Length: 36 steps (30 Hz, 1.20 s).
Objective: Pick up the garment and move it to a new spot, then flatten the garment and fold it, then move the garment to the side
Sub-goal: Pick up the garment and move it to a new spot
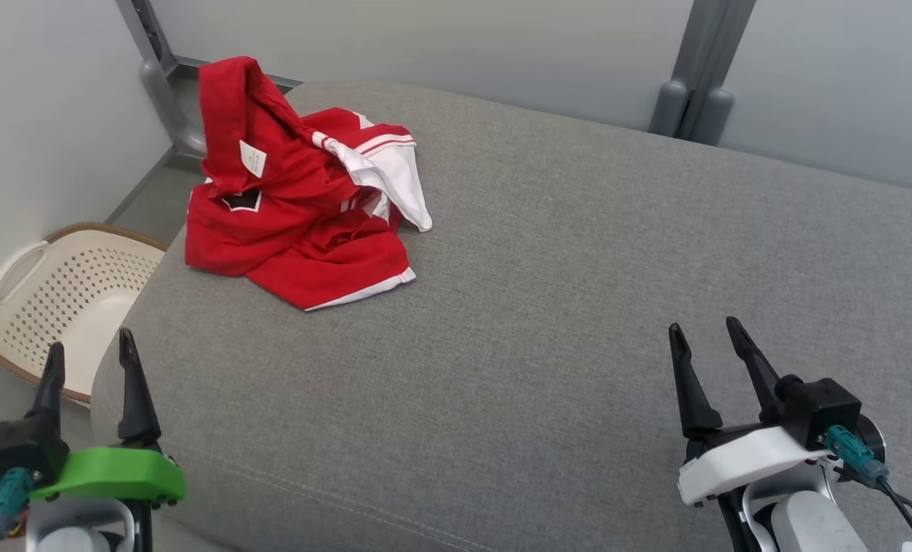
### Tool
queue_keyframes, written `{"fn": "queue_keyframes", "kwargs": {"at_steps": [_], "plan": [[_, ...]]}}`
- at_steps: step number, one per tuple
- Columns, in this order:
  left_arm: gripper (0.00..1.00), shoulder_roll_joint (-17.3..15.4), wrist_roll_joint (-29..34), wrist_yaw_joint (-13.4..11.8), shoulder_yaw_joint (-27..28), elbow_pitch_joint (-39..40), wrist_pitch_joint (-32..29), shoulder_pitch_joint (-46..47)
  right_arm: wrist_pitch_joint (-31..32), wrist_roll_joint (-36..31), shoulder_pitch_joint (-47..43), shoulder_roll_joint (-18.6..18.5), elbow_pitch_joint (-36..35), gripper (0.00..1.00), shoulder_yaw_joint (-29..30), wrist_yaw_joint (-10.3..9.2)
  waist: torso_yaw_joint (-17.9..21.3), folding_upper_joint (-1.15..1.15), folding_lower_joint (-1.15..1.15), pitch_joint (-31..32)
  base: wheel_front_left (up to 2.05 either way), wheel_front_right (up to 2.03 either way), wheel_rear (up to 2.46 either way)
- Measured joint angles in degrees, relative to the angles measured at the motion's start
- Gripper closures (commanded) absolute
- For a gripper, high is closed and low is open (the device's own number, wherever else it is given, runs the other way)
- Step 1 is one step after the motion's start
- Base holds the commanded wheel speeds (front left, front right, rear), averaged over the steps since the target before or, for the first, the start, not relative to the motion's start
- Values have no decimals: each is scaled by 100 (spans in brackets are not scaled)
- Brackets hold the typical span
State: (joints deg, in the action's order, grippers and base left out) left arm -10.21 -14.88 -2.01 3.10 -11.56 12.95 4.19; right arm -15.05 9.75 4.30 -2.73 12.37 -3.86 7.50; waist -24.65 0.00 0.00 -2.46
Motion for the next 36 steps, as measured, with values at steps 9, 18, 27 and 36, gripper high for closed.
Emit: {"fn": "queue_keyframes", "kwargs": {"at_steps": [9,18,27,36], "plan": [[0,-320,-177,149,144,71,57,1099,1,-387,459,-41,-138,0,196,0,470,0,0,-580,0,0,0],[0,-805,-220,208,263,308,-171,2232,7,-519,775,-122,-420,0,383,1,1107,0,0,-1265,0,0,0],[0,-1235,-401,400,365,-100,-441,3222,7,-612,1021,-124,-706,0,580,1,1729,0,1,-2007,0,0,0],[0,-1592,-593,561,378,-1412,-947,3695,7,-636,1085,-107,-840,0,691,1,2246,0,1,-2530,0,0,0]]}}
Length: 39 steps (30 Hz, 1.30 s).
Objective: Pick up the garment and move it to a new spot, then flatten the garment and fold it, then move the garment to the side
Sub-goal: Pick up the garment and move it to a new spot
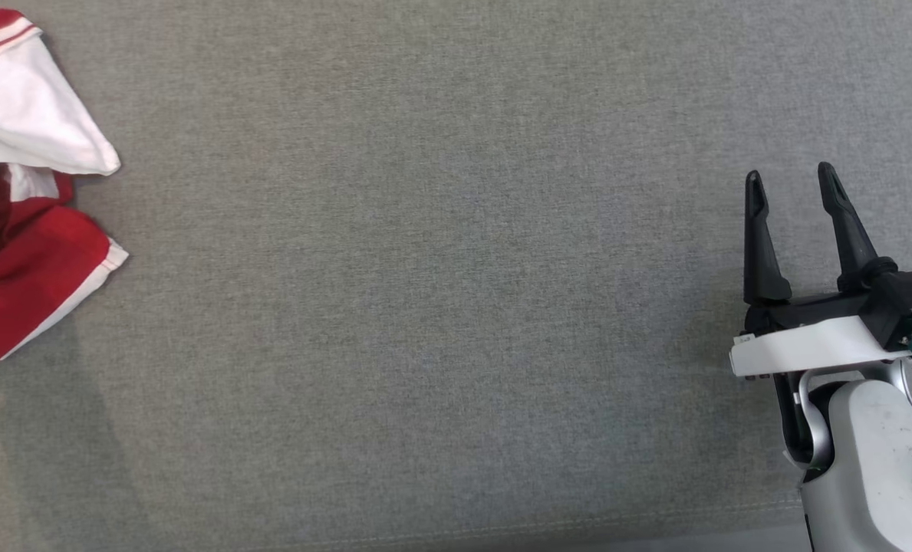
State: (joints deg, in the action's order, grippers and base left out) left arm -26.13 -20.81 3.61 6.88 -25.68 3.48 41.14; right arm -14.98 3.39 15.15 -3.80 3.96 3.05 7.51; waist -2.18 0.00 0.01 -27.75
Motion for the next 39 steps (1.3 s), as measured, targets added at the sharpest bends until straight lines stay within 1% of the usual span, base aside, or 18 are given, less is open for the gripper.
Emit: {"fn": "queue_keyframes", "kwargs": {"at_steps": [6,8,13,14,15,16,19,24,28,34,36,39], "plan": [[0,-55,-153,102,-29,-1024,-375,65,-1,-3,26,8,-15,0,18,0,190,0,0,-162,0,0,0],[0,-54,-288,136,-19,-1304,-453,75,-1,-3,37,13,-16,0,10,0,220,0,0,-177,0,0,0],[0,-93,-339,189,-80,-1878,-586,161,-1,-9,40,21,-43,0,12,0,262,0,-1,-177,0,0,0],[8,-92,-361,192,-77,-1967,-608,183,-1,-10,40,22,-44,0,10,0,265,0,0,-175,0,0,0],[52,-94,-385,193,-81,-2079,-659,209,-2,-11,40,23,-45,0,8,0,271,0,-1,-175,0,0,0],[100,-100,-383,193,-108,-2185,-734,233,-2,-11,40,25,-43,0,5,0,277,0,0,-173,0,0,0],[100,-118,-393,201,-136,-2376,-789,345,-2,-10,40,30,-43,0,-3,0,292,0,-1,-168,0,0,0],[100,-159,-365,196,-165,-2535,-393,409,-2,-11,37,36,-27,0,21,0,283,0,0,-124,0,0,0],[100,-283,-270,199,-232,-2492,-29,553,-5,1,31,49,25,0,5,0,256,0,-1,-22,0,0,0],[100,-463,-53,190,-361,-2100,412,734,-7,89,9,76,146,0,-55,0,229,0,0,229,0,0,0],[100,-527,11,146,-408,-1880,521,786,-7,124,0,79,188,0,-68,0,228,0,-1,323,0,0,0],[100,-600,91,111,-486,-1501,526,828,-7,218,-40,86,245,0,-101,0,240,0,0,479,0,0,0]]}}
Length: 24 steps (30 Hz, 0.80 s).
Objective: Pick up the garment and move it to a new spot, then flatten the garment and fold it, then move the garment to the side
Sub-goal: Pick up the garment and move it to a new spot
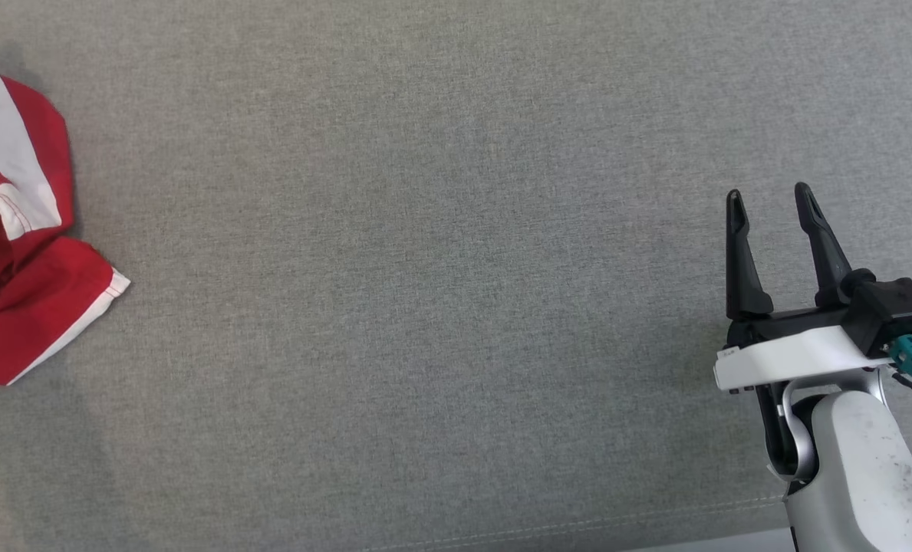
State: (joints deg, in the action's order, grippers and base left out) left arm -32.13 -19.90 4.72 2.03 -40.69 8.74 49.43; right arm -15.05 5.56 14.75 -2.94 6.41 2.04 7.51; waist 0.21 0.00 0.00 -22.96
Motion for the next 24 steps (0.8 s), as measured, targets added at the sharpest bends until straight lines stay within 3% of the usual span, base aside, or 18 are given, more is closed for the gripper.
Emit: {"fn": "queue_keyframes", "kwargs": {"at_steps": [12,18,24], "plan": [[100,-21,127,-71,-374,2434,-783,326,0,443,-157,8,125,0,2,0,332,0,-1,500,0,0,0],[100,299,69,-70,-772,3351,-1313,639,0,591,-160,7,159,0,-4,0,678,0,-1,595,0,0,0],[100,735,57,-69,-1252,3574,-1536,848,0,788,-155,9,209,0,-132,0,1125,0,-1,652,0,0,0]]}}
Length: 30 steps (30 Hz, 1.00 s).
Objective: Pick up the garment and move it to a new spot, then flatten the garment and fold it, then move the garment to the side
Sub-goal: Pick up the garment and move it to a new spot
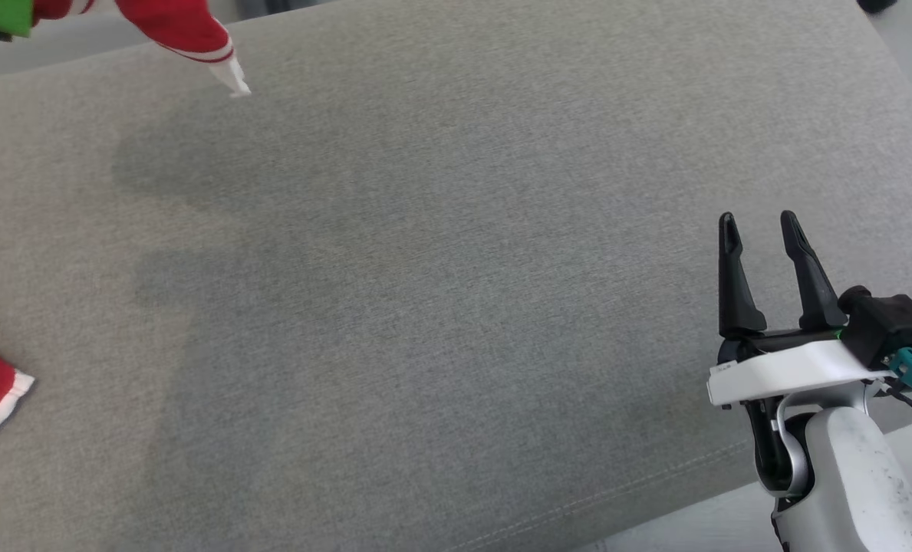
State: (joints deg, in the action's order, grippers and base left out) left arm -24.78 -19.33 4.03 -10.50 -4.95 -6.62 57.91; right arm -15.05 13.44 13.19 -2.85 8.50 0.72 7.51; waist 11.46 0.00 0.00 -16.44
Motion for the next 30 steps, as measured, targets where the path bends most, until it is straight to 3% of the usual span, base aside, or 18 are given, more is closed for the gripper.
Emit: {"fn": "queue_keyframes", "kwargs": {"at_steps": [15,30], "plan": [[100,781,59,102,-990,-604,182,-170,-1,269,-12,-3,1,0,-116,0,1073,0,0,-57,0,0,0],[100,1506,-140,92,-1819,-1593,911,-2006,-1,301,-124,-1,64,0,-187,0,943,0,0,-4,0,0,0]]}}
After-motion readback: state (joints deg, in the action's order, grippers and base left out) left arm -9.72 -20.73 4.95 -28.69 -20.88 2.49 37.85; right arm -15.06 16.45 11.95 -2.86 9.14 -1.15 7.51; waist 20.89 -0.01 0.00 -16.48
